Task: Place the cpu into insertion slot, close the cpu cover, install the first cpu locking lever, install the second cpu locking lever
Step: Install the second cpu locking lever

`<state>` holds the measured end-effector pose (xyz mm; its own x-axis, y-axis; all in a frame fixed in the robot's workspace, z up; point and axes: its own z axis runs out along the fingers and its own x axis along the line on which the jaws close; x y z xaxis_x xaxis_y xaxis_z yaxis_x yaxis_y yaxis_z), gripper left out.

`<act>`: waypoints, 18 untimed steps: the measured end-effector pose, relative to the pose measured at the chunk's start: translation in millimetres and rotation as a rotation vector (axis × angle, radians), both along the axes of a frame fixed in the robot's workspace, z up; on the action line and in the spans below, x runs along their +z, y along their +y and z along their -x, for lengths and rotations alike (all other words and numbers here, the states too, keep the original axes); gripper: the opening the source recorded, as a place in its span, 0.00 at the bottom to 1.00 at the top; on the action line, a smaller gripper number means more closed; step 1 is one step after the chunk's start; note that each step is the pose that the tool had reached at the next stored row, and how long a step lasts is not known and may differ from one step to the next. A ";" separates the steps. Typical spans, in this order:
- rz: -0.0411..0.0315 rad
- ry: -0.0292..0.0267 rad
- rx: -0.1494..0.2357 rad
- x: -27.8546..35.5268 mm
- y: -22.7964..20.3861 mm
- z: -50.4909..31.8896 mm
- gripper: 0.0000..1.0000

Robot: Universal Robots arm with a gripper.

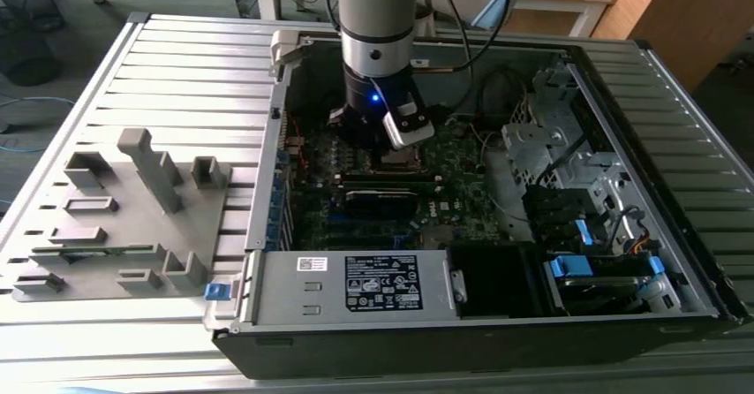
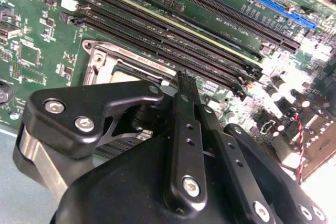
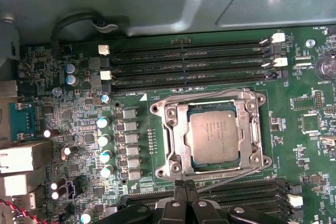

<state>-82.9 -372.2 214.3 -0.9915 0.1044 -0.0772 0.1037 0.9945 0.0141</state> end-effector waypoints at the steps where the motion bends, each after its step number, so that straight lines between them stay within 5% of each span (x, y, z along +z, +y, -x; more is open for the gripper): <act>1: 0.0000 0.0000 0.000 0.0 0.0 0.0 0.10; 18: -0.0010 -0.0001 0.000 -10.0 0.0 9.1 0.10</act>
